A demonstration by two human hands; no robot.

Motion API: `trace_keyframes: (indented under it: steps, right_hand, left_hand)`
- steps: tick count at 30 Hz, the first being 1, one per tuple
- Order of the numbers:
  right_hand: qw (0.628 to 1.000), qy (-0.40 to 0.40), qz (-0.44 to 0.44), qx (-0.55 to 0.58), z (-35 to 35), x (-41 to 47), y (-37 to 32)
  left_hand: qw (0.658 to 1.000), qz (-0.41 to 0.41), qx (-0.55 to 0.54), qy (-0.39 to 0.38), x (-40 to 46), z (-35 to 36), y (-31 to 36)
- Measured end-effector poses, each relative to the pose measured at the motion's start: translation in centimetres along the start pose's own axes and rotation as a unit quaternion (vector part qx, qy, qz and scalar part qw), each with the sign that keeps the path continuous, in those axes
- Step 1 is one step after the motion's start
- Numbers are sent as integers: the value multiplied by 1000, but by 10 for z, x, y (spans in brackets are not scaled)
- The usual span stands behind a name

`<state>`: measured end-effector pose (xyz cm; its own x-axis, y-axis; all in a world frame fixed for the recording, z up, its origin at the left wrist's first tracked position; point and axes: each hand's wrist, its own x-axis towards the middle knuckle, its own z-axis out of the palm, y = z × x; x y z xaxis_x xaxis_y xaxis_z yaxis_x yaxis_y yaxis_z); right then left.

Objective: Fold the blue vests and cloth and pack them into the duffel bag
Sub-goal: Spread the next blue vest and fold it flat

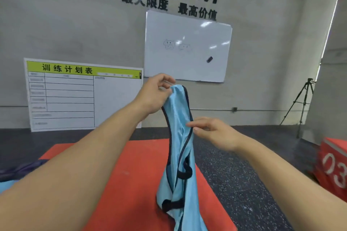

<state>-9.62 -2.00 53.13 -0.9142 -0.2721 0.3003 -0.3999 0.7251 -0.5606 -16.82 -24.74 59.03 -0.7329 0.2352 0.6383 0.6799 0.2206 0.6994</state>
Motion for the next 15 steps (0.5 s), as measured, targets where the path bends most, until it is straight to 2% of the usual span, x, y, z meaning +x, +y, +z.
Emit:
trace_keyframes:
  steps: [10, 15]
  right_hand:
    - [977, 91, -87, 171, -8, 72, -96]
    - [960, 163, -97, 208, -18, 89, -127]
  left_hand:
    - [993, 53, 104, 7, 22, -59, 39]
    - [997, 26, 45, 50, 20, -77, 37]
